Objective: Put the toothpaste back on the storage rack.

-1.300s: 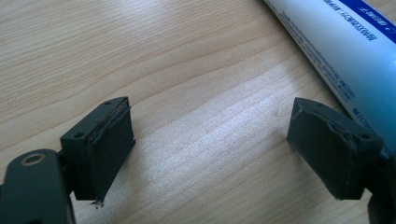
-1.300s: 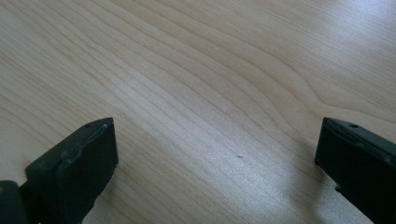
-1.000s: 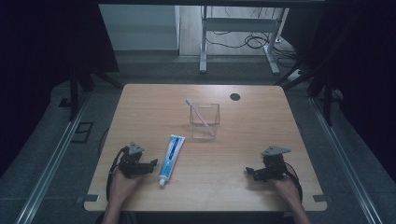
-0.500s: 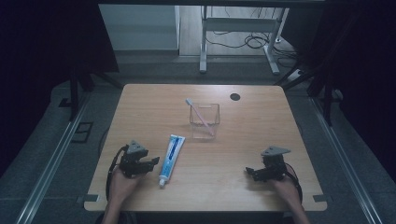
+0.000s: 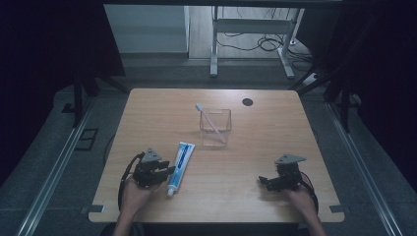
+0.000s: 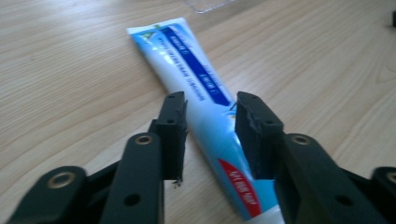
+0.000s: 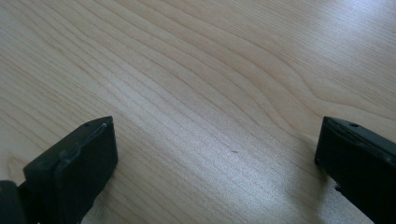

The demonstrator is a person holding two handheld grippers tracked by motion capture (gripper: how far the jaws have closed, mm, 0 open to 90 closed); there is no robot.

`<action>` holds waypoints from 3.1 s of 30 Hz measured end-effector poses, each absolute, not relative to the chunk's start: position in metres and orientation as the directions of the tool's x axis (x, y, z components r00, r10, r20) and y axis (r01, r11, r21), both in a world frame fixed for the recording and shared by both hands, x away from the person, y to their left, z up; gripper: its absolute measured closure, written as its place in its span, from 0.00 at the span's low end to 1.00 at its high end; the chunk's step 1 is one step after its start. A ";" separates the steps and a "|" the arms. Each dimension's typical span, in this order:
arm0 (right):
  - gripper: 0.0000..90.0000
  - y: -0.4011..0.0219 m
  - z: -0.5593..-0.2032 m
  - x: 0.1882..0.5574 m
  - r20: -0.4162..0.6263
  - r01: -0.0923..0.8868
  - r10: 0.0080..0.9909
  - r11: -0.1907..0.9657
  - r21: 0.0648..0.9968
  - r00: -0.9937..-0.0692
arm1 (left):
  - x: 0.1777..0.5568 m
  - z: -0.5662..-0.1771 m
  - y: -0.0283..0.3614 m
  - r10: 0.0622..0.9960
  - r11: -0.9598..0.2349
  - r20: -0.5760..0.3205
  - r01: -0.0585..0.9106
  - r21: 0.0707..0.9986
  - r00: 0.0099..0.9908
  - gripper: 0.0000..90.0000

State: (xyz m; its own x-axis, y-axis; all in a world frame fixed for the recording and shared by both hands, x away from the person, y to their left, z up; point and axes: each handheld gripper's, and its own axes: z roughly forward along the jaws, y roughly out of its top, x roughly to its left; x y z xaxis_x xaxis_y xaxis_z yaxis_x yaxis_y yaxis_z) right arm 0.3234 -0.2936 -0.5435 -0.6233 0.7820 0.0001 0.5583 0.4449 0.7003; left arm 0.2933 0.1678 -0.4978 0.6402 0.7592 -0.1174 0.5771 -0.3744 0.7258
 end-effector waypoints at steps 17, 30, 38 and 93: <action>0.00 -0.294 -0.544 0.323 0.001 0.559 0.782 0.445 0.700 -0.623 | 0.285 -0.509 0.130 0.703 -0.459 -0.131 0.586 0.668 0.699 0.84; 0.00 -0.294 -0.544 0.323 0.001 0.559 0.782 0.445 0.700 -0.623 | 0.280 -0.515 0.127 0.715 -0.499 -0.102 0.607 0.618 0.692 0.87; 0.00 -0.294 -0.544 0.323 0.001 0.558 0.781 0.445 0.700 -0.624 | 0.282 -0.514 0.139 0.723 -0.509 -0.083 0.610 0.608 0.686 0.86; 0.00 -0.294 -0.543 0.323 0.001 0.560 0.783 0.444 0.700 -0.622 | 0.353 -0.507 0.142 0.693 -0.606 -0.084 0.642 0.469 0.716 0.47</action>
State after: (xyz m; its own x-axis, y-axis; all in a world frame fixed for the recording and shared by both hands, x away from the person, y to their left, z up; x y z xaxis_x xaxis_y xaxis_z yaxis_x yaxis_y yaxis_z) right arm 0.3233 -0.2936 -0.5434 -0.6220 0.7830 0.0009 0.5599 0.4440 0.6996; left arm 0.3533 0.1418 -0.5072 0.7158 0.6933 -0.0836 0.6420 -0.6062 0.4693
